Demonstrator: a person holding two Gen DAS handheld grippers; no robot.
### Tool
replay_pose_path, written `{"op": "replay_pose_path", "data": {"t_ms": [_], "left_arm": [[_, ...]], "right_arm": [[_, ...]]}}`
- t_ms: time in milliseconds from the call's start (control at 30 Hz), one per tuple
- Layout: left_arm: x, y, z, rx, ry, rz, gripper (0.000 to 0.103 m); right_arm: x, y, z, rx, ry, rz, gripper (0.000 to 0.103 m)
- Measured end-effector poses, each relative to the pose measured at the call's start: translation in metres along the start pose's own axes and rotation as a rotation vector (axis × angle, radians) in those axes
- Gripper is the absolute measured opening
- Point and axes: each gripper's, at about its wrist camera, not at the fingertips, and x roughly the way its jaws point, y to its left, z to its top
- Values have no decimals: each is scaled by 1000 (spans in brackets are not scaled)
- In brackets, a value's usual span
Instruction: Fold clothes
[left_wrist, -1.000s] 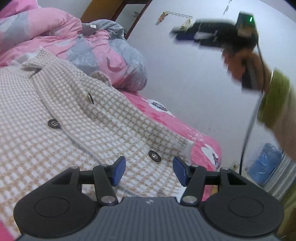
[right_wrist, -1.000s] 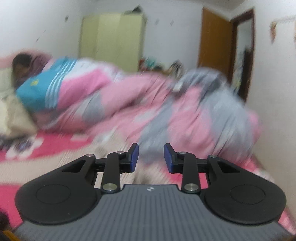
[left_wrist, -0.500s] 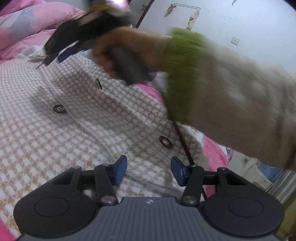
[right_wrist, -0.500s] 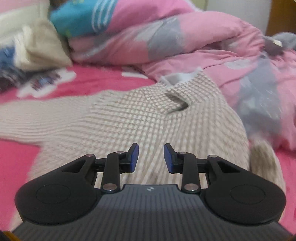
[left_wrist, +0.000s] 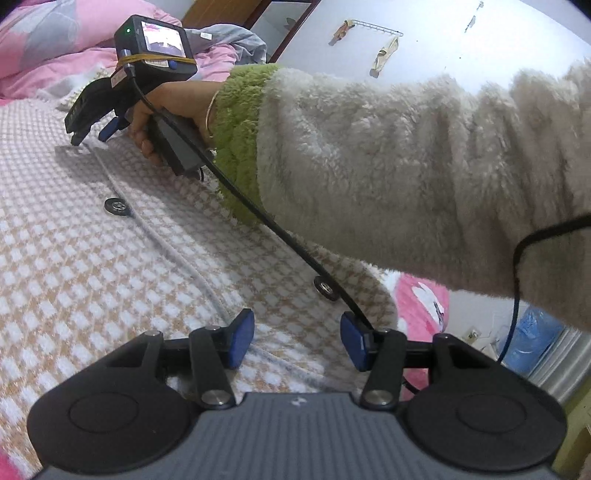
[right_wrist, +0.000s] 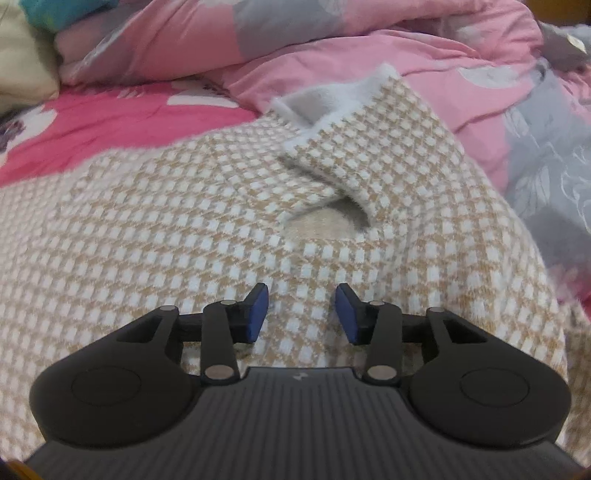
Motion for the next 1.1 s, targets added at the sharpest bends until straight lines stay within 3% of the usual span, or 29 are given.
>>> {"op": "replay_pose_path", "data": {"t_ms": [100, 167, 200, 333, 500, 700, 800, 867, 967, 1100], "left_arm": [[-3, 1, 1, -4, -4, -3, 52], [-4, 1, 1, -1, -7, -3, 52], [-3, 1, 1, 5, -8, -2, 52], [0, 1, -4, 34, -13, 4, 52], [1, -2, -5, 38, -14, 0, 52], [1, -2, -7, 36, -15, -1, 51], [2, -1, -7, 25, -14, -11, 52], [1, 0, -6, 21, -16, -19, 52], [1, 2, -3, 0, -18, -44, 54], [-2, 5, -2, -25, -25, -71, 56]], "right_arm": [[3, -6, 2, 5, 8, 22, 39], [4, -15, 5, 49, 0, 9, 14], [3, -18, 4, 70, -7, 1, 8], [-10, -22, 1, 108, -70, 41, 6], [-36, -15, 5, 61, -175, 164, 6], [-7, 7, 2, -85, -81, 176, 6], [-1, 15, 0, -112, -85, 142, 9], [-9, 11, 3, -92, -79, 141, 20], [-51, -14, -4, -14, -116, 146, 30], [-156, -80, -56, 177, -228, 84, 38]]}}
